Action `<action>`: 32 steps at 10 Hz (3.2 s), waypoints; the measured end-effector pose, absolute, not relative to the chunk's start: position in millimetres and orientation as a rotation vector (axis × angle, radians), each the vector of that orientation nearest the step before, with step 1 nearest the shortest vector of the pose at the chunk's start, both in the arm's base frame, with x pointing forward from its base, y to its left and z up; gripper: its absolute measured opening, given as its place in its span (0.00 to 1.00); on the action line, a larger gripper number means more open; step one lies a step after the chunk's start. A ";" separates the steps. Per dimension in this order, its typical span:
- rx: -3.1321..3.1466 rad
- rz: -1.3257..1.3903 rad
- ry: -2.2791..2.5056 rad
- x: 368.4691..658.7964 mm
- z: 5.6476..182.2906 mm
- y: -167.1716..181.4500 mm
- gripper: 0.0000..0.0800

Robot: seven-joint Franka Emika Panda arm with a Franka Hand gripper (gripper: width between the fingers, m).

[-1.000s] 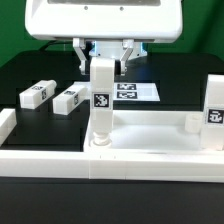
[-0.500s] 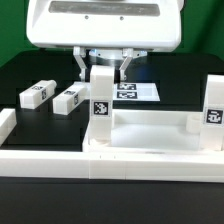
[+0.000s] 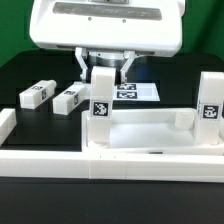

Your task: Assemble desk

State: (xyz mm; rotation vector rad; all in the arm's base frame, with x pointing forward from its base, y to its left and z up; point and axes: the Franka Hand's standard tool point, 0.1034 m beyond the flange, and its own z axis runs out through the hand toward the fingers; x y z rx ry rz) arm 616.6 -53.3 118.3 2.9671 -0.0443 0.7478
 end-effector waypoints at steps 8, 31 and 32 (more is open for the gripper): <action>2.979 0.741 -0.056 618.4 130.5 -56.9 0.81; 3.086 -0.144 0.160 636.4 127.2 -77.2 0.81; 3.088 -0.144 0.156 636.5 127.4 -78.1 0.81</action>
Offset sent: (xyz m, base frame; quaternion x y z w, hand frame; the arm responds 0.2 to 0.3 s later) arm 0.0000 0.0000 0.0000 0.0000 0.0000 0.0000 1.0000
